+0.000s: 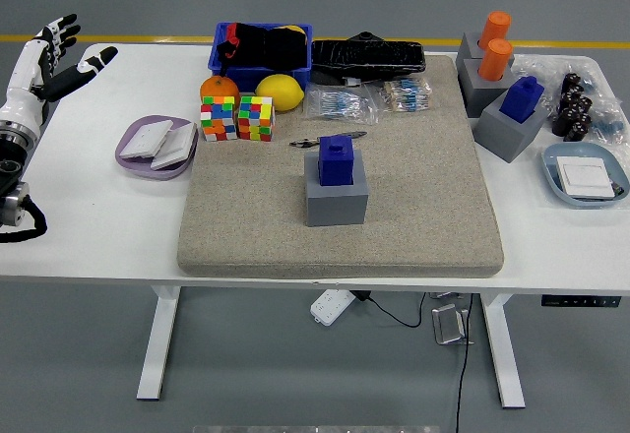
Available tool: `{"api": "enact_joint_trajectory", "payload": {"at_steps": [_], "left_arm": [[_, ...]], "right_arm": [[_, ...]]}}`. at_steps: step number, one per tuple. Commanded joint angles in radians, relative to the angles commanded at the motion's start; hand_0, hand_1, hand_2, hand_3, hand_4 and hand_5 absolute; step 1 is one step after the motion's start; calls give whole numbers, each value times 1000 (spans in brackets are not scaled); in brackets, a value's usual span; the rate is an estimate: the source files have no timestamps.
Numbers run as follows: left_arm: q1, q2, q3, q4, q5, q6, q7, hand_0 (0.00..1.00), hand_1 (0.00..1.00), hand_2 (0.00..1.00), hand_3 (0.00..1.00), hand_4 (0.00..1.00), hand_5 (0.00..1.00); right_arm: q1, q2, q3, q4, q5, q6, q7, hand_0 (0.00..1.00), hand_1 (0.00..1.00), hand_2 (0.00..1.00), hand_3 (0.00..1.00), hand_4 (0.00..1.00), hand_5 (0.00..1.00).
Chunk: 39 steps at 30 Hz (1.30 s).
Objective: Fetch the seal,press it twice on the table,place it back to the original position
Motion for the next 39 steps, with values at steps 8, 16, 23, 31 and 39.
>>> {"api": "enact_joint_trajectory", "payload": {"at_steps": [8, 16, 23, 31, 39], "left_arm": [[7, 6, -12, -9, 0, -6, 11, 939, 925, 904, 921, 970, 454], [4, 9, -21, -14, 4, -8, 14, 935, 905, 866, 896, 966, 452], [-3, 11, -26, -15, 8, -6, 14, 936, 918, 894, 902, 964, 453], [-6, 12, -26, -16, 10, -8, 17, 937, 915, 888, 892, 960, 458], [-7, 14, -28, -17, 10, -7, 17, 937, 914, 887, 891, 959, 459]], "right_arm": [[-1, 7, 9, -2, -9, 3, -3, 869, 729, 709, 731, 853, 532], [3, 3, -2, 0, 4, 3, -5, 869, 731, 711, 731, 851, 532], [5, 2, -2, -1, 8, 3, -5, 869, 731, 710, 730, 849, 531], [9, 1, -6, -1, 13, 1, -2, 868, 731, 708, 721, 847, 529], [15, -5, -17, -2, 27, 1, -4, 868, 731, 709, 723, 846, 529]]}}
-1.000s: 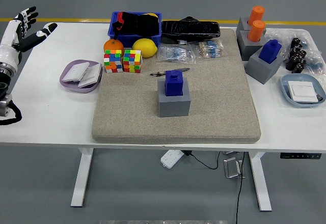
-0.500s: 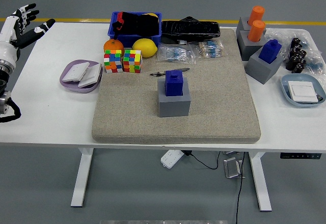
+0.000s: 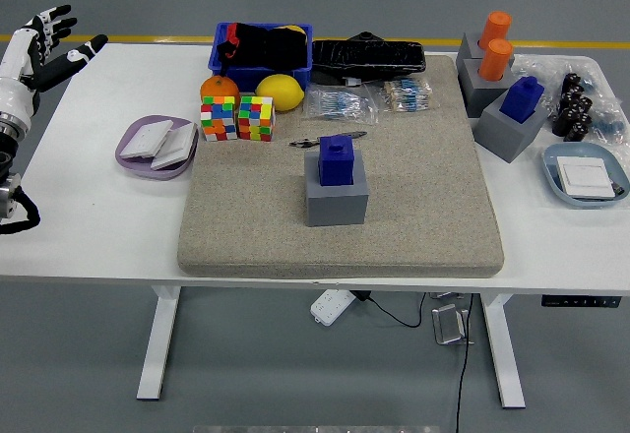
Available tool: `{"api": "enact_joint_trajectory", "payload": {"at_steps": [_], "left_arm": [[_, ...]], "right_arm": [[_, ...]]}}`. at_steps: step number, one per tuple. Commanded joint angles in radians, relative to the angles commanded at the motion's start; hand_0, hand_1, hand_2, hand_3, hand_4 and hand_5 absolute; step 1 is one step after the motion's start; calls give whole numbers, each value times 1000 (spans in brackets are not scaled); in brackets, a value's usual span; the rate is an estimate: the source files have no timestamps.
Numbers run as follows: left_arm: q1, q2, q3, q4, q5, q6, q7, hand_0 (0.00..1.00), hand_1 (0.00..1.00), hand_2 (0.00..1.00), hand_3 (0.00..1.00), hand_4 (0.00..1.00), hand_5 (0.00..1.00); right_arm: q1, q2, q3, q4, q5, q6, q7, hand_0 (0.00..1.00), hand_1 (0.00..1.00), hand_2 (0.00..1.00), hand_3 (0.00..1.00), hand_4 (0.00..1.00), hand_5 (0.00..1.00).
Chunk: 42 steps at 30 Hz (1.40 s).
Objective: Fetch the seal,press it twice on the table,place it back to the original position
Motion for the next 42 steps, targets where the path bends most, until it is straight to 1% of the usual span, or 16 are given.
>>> {"api": "enact_joint_trajectory", "payload": {"at_steps": [8, 11, 15, 17, 23, 27, 30, 37, 42], "left_arm": [[5, 6, -12, -3, 2, -1, 1, 937, 912, 884, 892, 959, 460], [10, 12, -20, -7, 4, 0, 0, 936, 911, 881, 890, 959, 461], [4, 21, -20, -10, 2, 0, -1, 936, 911, 881, 890, 959, 461], [8, 25, -18, -11, 1, -1, -2, 937, 910, 878, 889, 959, 462], [33, 24, -19, -11, 2, -3, -2, 936, 910, 877, 888, 959, 463], [36, 24, -26, -14, 1, -4, -9, 936, 910, 877, 888, 959, 463], [38, 26, -25, -20, -2, -3, -11, 936, 910, 871, 886, 962, 463], [41, 24, -30, -23, -2, 4, -23, 933, 909, 877, 887, 962, 464], [49, 24, -33, -22, -1, 4, -21, 932, 907, 891, 888, 961, 465]], "right_arm": [[2, -3, -9, 0, 7, -2, -1, 868, 731, 710, 725, 844, 529], [7, -4, -17, 2, 12, -3, -2, 868, 730, 708, 725, 843, 529], [21, -3, -23, -1, 3, 0, -3, 868, 730, 708, 725, 843, 529], [25, -9, -28, -4, -1, -1, -3, 868, 730, 709, 723, 841, 529], [7, -17, -45, 1, 11, -4, -3, 868, 730, 709, 722, 841, 529], [8, -10, -31, -2, -2, -3, -3, 868, 730, 709, 722, 841, 529], [13, -4, -43, 1, 7, 0, -3, 868, 730, 711, 721, 840, 529], [7, -6, -28, 3, 2, -1, -4, 868, 730, 710, 719, 839, 529], [2, -8, -21, 0, 1, -2, -5, 868, 730, 712, 719, 838, 529]]}}
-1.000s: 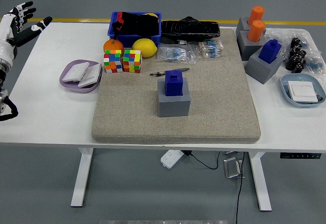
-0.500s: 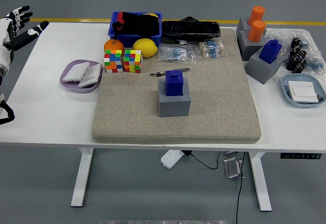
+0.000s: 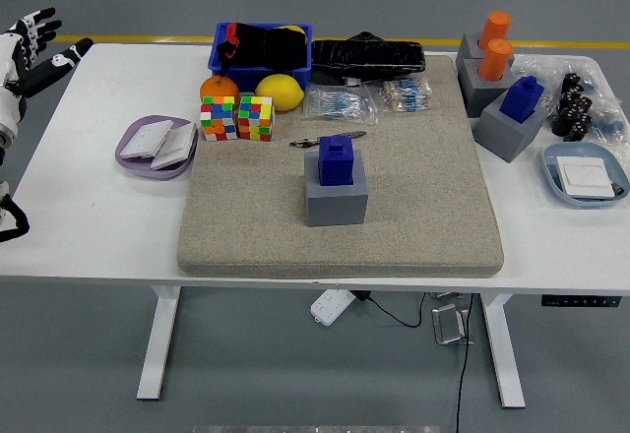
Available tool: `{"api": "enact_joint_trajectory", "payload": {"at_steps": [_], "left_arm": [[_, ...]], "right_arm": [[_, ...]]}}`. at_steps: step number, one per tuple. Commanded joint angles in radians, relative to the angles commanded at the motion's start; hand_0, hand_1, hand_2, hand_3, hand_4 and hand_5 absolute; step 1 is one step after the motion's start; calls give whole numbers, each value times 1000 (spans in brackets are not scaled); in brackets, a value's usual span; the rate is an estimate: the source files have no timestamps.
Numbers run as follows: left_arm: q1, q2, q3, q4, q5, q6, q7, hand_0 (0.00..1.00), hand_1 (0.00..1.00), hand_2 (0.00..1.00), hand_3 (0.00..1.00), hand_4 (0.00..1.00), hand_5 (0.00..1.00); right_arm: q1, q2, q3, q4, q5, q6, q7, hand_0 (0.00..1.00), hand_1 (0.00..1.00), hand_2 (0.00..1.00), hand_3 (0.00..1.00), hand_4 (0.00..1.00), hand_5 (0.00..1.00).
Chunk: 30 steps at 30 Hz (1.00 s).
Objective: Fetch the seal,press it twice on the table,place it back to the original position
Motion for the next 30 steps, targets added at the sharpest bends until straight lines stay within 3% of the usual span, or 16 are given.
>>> {"api": "enact_joint_trajectory", "payload": {"at_steps": [11, 30], "left_arm": [[54, -6, 20, 7, -40, 0, 1, 932, 908, 916, 888, 961, 467], [59, -4, 60, 2, -34, -2, 9, 931, 908, 913, 889, 958, 468]], "right_arm": [[-10, 13, 6, -13, 9, -1, 0, 868, 730, 710, 718, 836, 527], [-26, -6, 18, -20, 25, -3, 0, 868, 730, 709, 721, 835, 526]]}}
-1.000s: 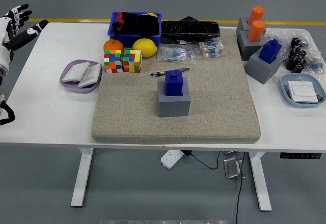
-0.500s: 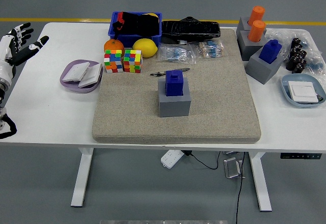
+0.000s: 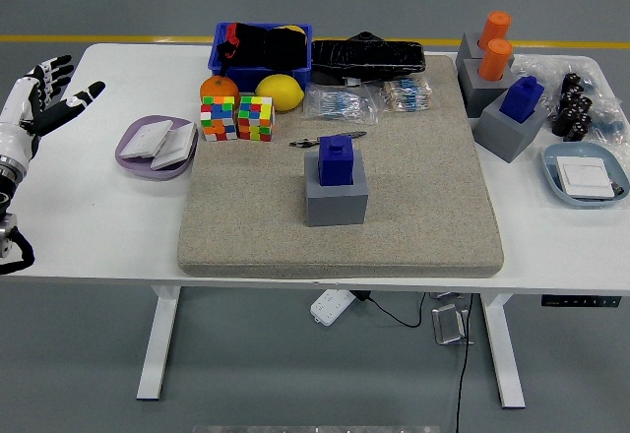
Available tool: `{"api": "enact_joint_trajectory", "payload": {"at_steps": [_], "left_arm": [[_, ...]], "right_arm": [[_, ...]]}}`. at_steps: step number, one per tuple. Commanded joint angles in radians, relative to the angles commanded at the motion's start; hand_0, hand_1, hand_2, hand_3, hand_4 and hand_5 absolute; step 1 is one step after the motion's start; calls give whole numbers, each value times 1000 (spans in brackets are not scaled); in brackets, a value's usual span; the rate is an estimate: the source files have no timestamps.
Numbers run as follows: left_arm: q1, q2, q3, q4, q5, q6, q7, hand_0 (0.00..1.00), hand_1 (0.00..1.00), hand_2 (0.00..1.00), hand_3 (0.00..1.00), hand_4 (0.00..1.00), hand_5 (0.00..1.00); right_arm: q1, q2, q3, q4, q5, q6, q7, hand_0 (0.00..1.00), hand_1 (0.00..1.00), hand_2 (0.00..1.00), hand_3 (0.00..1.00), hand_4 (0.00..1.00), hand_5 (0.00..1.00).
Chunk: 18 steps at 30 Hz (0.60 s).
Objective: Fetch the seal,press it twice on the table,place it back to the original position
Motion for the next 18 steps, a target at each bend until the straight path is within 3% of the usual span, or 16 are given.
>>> {"api": "enact_joint_trajectory", "payload": {"at_steps": [12, 18], "left_arm": [[9, -12, -17, 1, 12, -9, 16, 931, 908, 910, 890, 957, 469], [21, -2, -33, 1, 12, -9, 17, 932, 908, 904, 890, 956, 470]], "right_arm": [[-18, 1, 39, -2, -21, -4, -13, 867, 728, 709, 719, 833, 525], [-18, 3, 46, -2, -17, -4, -12, 868, 729, 709, 718, 831, 523]]}}
